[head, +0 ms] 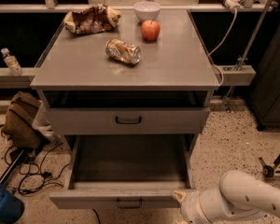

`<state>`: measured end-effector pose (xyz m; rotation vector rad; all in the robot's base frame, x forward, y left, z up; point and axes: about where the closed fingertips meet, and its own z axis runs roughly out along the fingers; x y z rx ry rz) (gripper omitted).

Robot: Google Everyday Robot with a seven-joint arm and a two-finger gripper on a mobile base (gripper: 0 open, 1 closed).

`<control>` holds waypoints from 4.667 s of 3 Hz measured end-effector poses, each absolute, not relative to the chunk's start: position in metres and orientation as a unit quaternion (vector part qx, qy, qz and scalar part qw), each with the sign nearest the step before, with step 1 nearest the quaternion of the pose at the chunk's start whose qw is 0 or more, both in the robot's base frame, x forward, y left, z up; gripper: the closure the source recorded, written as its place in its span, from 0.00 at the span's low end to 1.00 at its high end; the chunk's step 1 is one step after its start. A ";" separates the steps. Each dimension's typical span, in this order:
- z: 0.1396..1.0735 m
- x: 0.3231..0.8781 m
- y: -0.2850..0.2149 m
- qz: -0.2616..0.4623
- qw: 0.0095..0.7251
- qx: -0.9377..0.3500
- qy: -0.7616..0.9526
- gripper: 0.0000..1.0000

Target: Close middle drawer

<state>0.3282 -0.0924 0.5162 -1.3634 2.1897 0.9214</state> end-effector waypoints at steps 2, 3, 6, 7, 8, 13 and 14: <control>0.451 0.312 -0.084 0.350 0.208 -0.481 0.776 0.00; 0.425 0.331 -0.077 0.342 0.208 -0.492 0.773 0.00; 0.427 0.414 -0.061 0.294 0.230 -0.523 0.766 0.00; 0.421 0.422 -0.059 0.283 0.245 -0.526 0.764 0.00; 0.418 0.457 -0.055 0.240 0.268 -0.541 0.760 0.00; 0.404 0.525 -0.070 0.201 0.274 -0.547 0.765 0.00; 0.426 0.502 -0.106 0.182 0.315 -0.497 0.788 0.00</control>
Offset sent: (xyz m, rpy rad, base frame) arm -0.0191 0.0164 -0.1038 0.0644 0.0159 0.0031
